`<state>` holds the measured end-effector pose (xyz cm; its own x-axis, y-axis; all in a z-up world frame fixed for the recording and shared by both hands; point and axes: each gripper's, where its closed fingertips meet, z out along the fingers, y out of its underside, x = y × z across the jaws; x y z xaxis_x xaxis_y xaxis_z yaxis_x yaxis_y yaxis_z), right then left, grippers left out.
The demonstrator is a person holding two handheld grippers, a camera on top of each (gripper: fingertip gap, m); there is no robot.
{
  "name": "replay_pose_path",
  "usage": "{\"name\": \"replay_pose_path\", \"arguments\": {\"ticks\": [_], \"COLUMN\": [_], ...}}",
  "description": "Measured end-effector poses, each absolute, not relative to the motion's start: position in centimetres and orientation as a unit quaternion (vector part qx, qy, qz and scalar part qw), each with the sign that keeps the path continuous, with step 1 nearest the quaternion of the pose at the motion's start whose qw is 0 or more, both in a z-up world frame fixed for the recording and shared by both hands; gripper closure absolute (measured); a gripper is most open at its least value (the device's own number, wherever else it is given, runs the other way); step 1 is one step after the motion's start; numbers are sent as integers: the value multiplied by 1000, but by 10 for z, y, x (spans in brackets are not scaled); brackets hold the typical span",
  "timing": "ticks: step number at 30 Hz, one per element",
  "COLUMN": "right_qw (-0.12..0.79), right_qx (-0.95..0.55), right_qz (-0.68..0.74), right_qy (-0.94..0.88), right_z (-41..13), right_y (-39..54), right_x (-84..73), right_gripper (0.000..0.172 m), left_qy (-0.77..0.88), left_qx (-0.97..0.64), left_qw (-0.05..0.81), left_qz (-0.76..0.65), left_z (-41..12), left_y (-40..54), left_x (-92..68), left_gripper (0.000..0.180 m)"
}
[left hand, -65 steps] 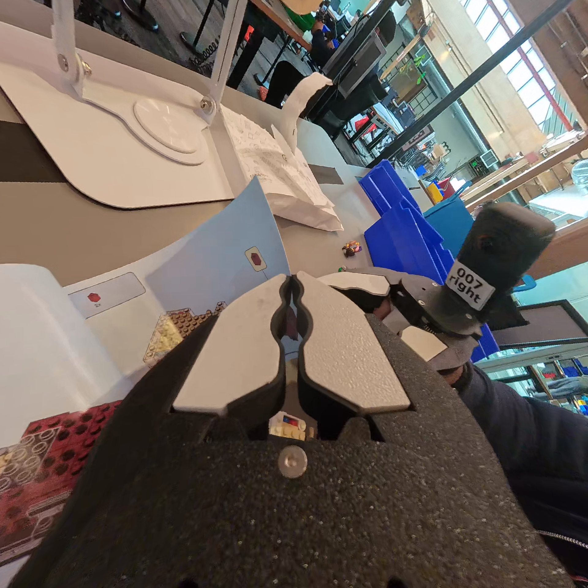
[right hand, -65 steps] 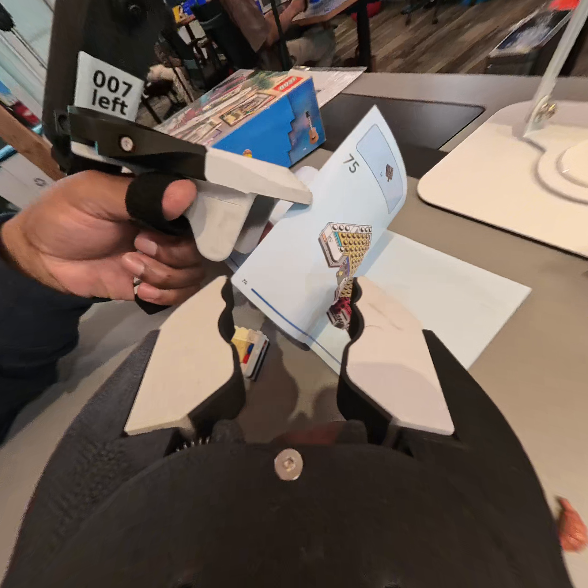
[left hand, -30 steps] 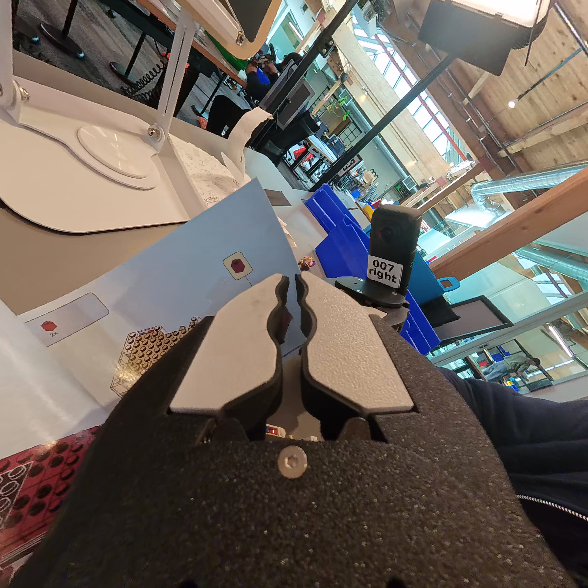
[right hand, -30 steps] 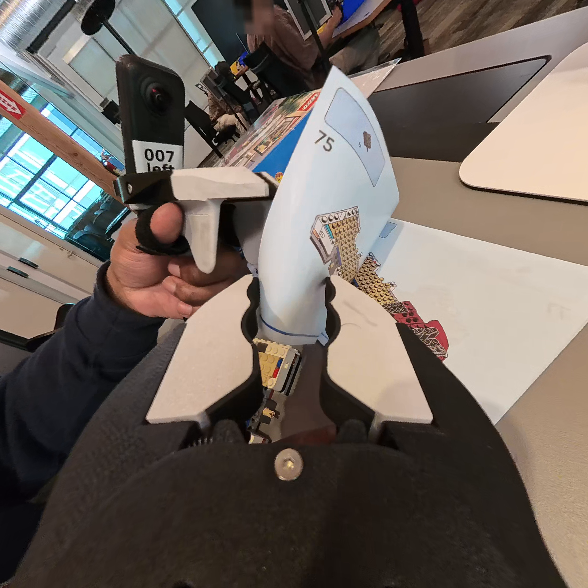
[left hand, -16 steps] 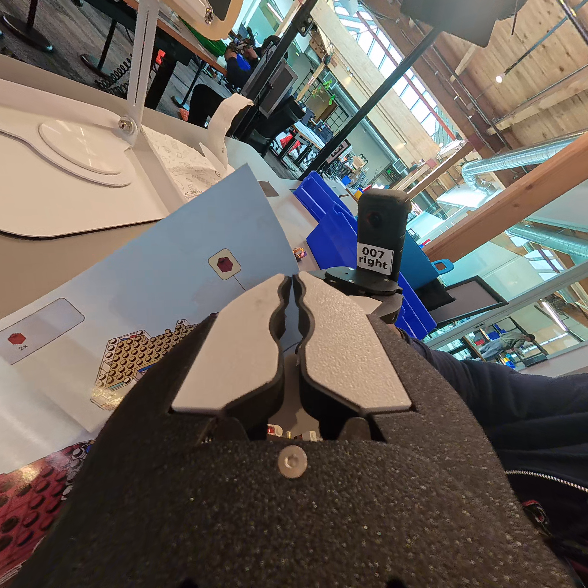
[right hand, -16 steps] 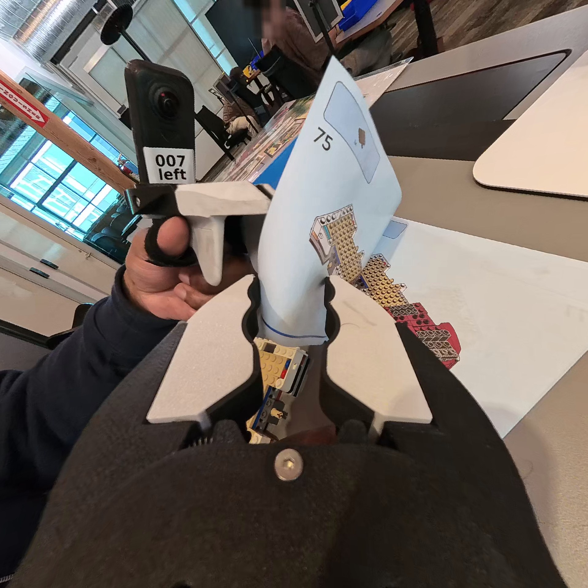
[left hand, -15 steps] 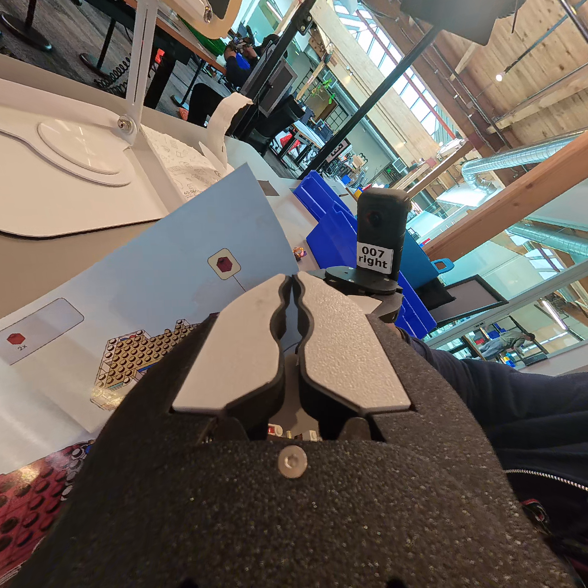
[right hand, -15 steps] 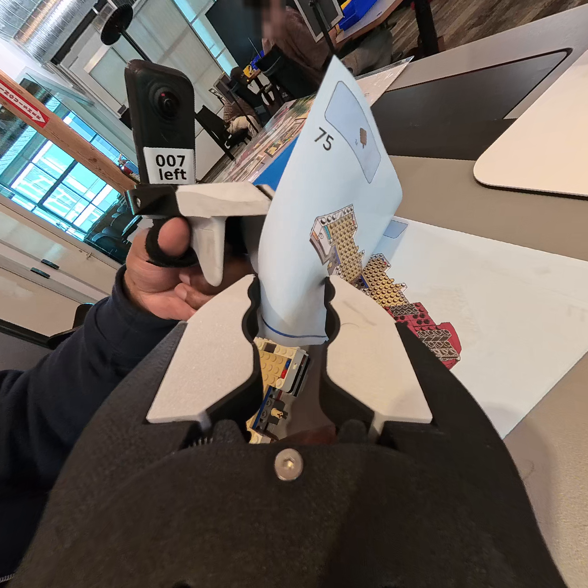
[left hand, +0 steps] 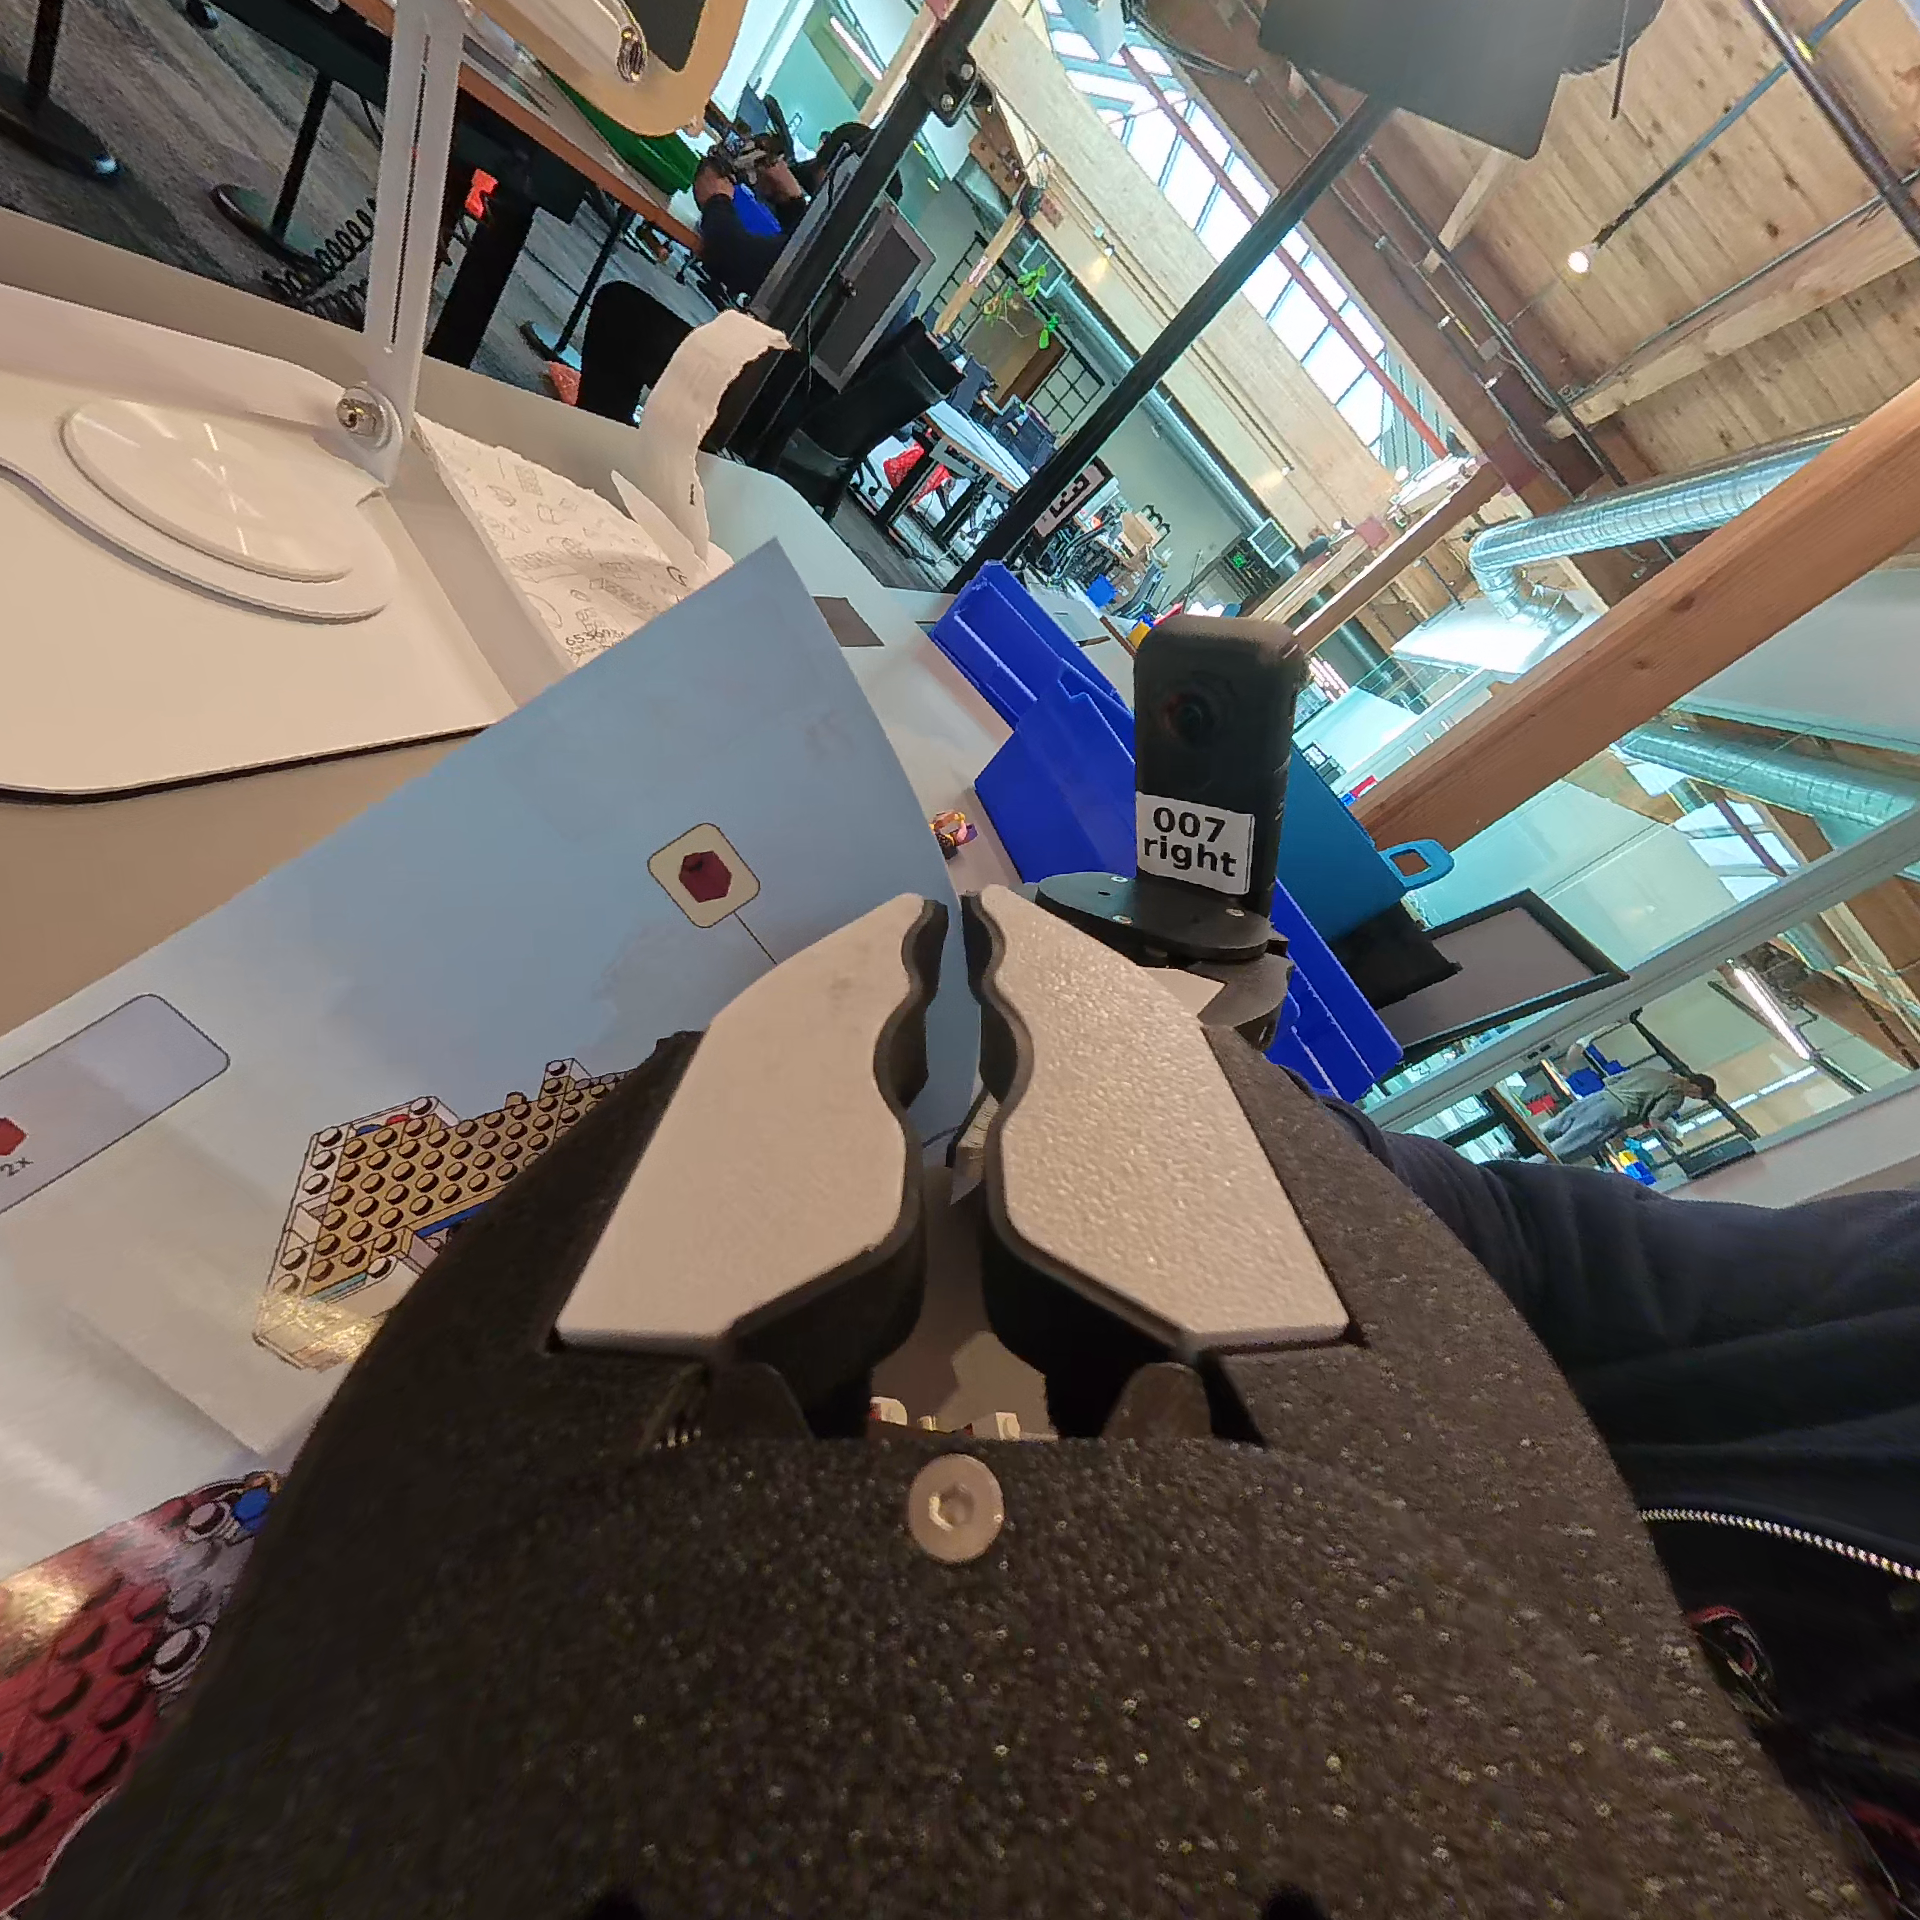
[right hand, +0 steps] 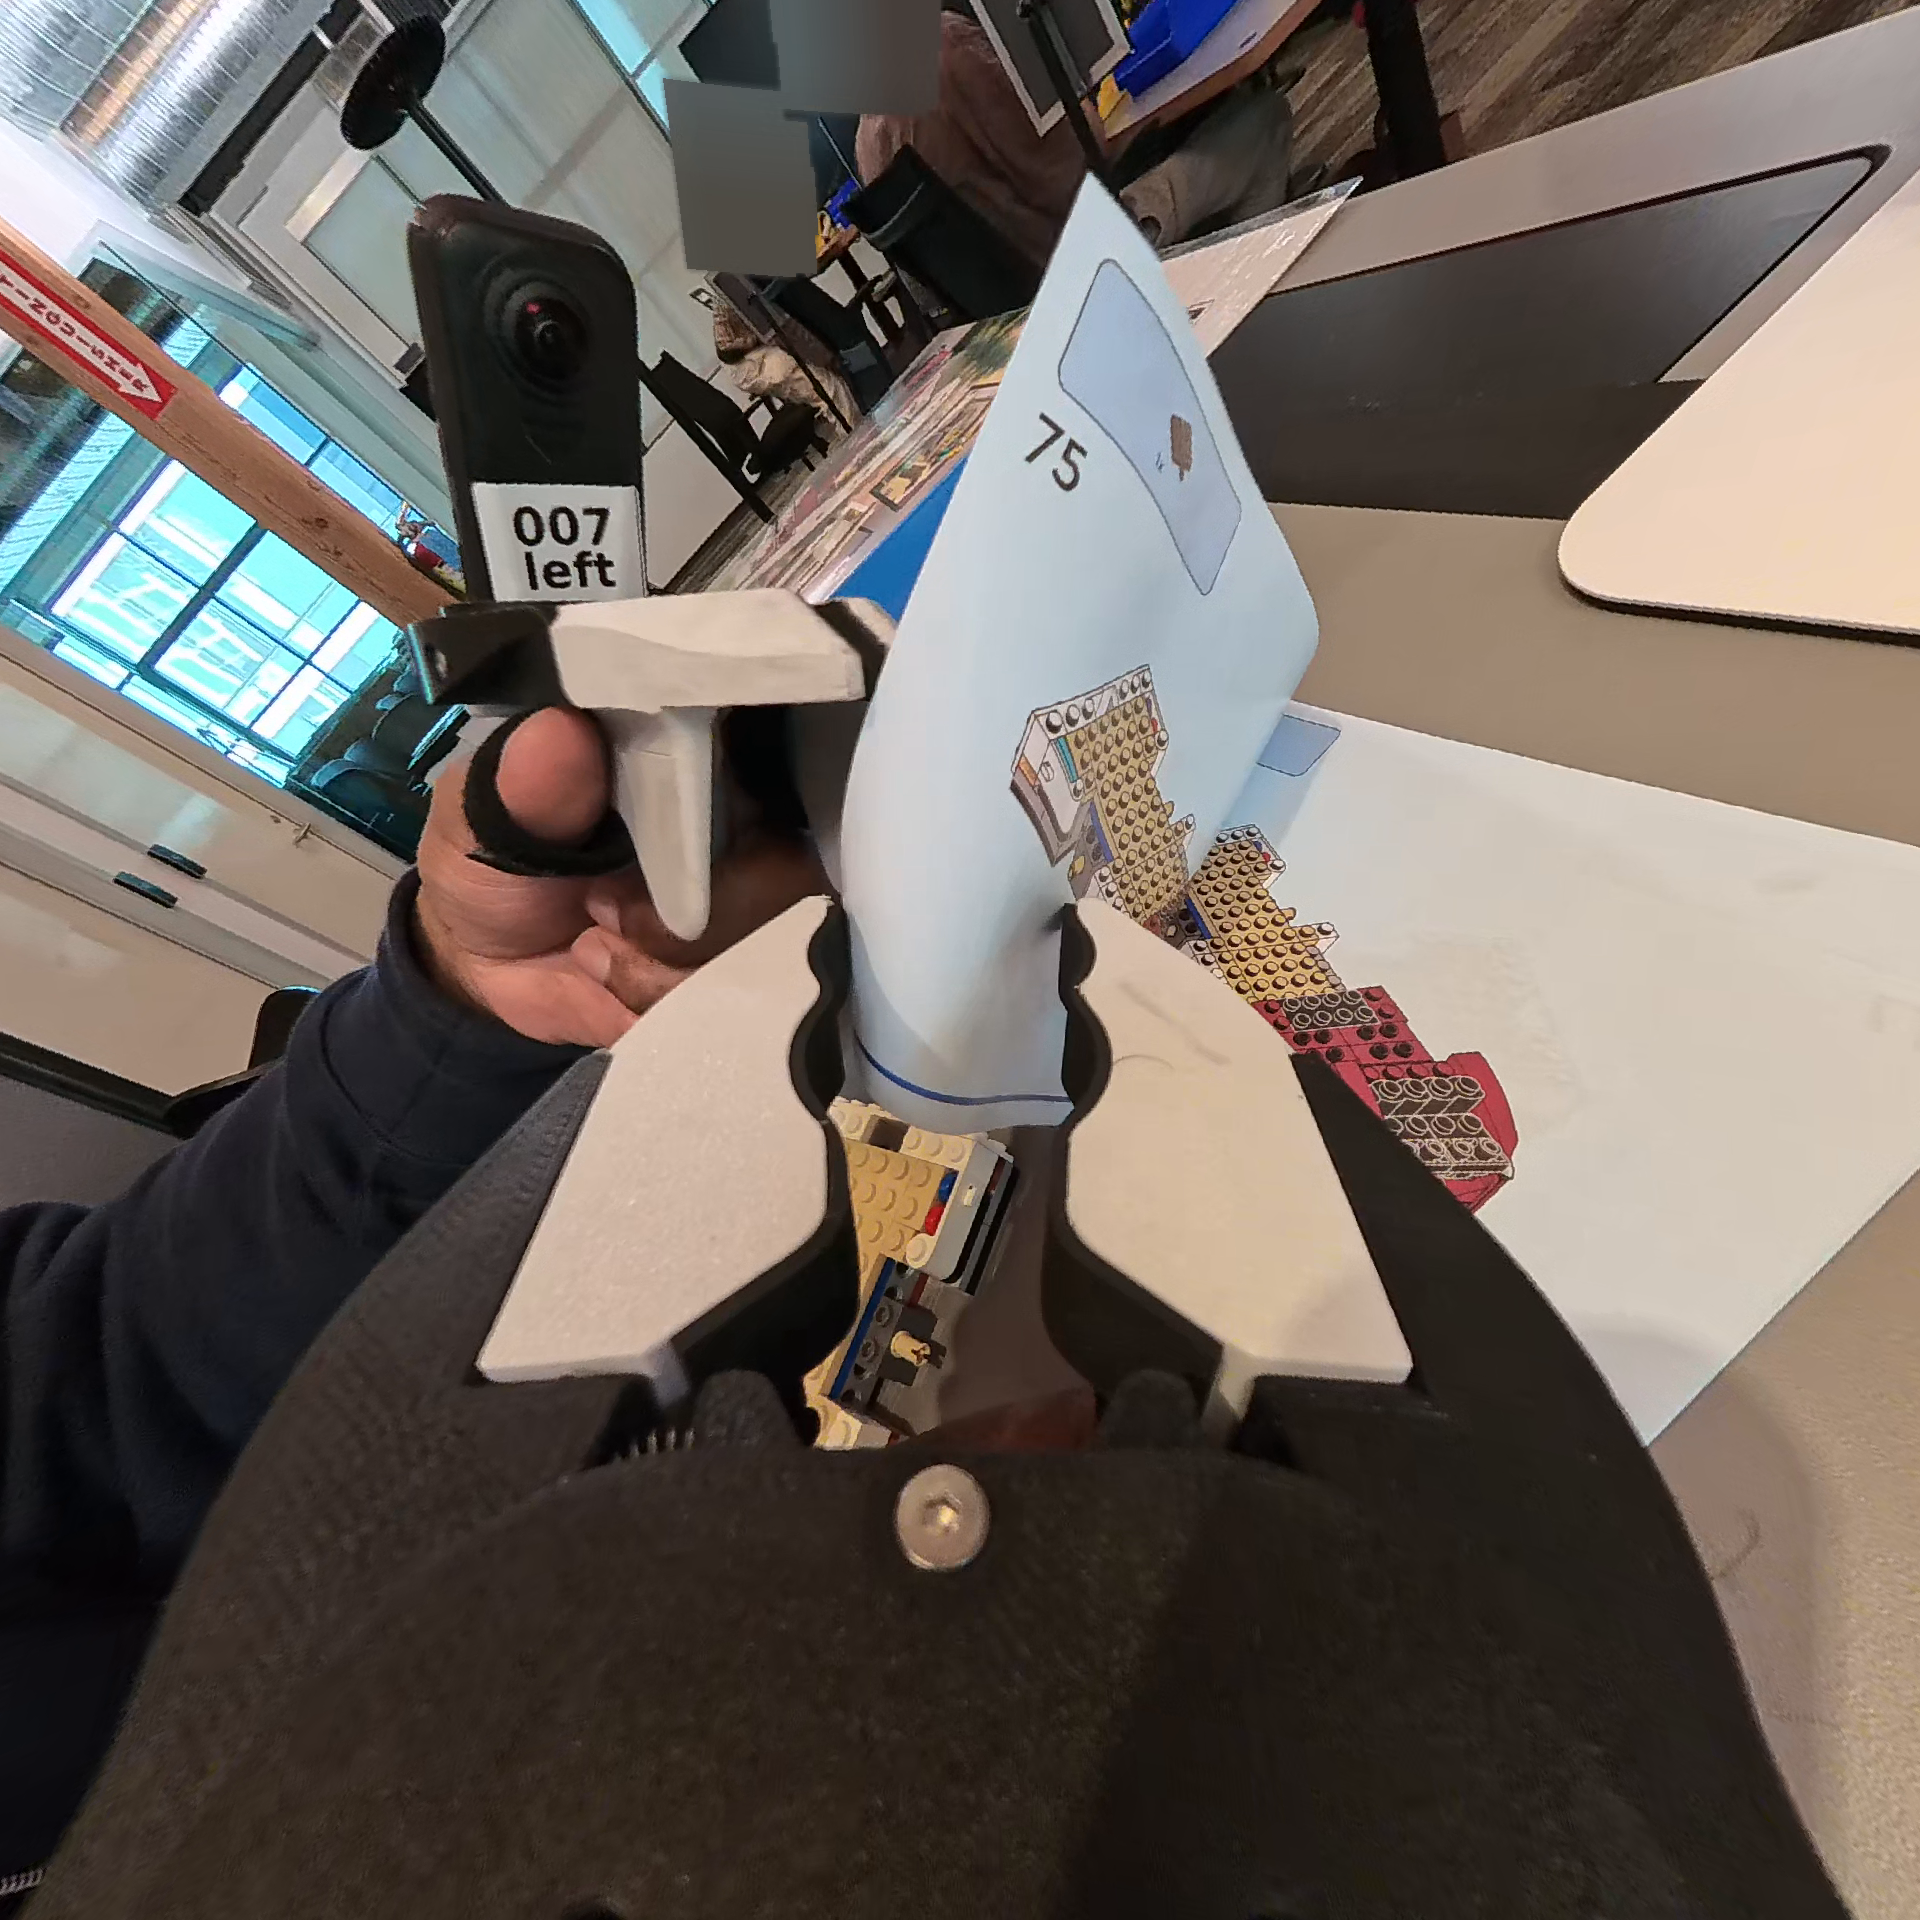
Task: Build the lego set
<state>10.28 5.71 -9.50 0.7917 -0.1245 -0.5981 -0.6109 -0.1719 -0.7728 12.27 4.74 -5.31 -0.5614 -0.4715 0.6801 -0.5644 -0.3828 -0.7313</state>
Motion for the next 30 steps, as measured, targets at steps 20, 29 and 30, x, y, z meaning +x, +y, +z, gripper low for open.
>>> {"name": "replay_pose_path", "arguments": {"ticks": [20, 29, 30], "right_qw": [591, 585, 585], "right_qx": [-740, -752, -752], "right_qz": [205, 179, 179], "right_qy": [248, 244, 245], "right_z": [-96, -99, -99], "right_y": [57, 56, 55], "right_x": [102, 104, 104], "right_gripper": [131, 130, 130], "left_qy": [-550, -557, -556], "left_qx": [464, 480, 481], "left_qw": [40, -3, -4], "left_qz": [693, 677, 677], "left_z": [-54, -55, -55], "left_y": [50, 58, 58], "left_x": [122, 126, 127], "left_gripper": [180, 180, 180]}}
